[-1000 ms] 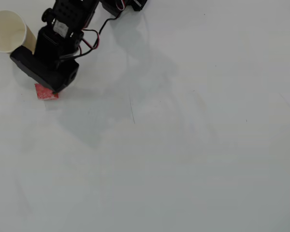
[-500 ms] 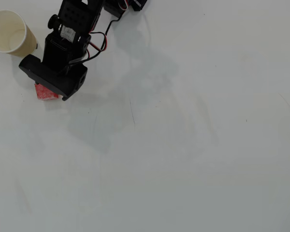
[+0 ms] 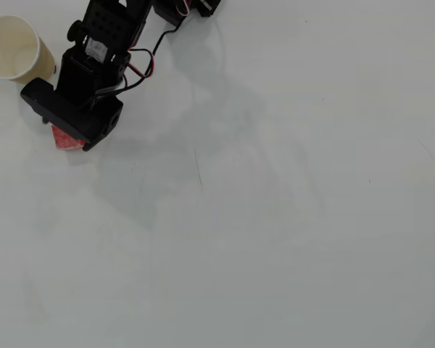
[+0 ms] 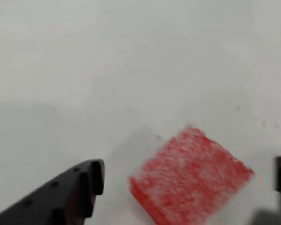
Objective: Pick up the cube and drop it in the cup.
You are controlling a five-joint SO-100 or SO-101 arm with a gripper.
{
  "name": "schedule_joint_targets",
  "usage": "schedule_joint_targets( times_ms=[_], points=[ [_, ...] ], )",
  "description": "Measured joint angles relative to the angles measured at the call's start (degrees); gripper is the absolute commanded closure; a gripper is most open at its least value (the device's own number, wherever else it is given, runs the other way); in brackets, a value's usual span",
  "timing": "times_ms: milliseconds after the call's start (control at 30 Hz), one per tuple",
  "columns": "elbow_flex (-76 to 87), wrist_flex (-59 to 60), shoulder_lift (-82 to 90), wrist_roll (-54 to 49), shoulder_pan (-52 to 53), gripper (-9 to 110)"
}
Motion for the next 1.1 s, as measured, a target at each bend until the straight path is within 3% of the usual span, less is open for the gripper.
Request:
schedule_joint_targets(
  times_ms=[633, 1100],
  points=[
    [0.00, 0.00, -2.11, 0.00, 2.90, 66],
    [0.00, -1.32, -6.94, 0.00, -1.41, 66]
  ],
)
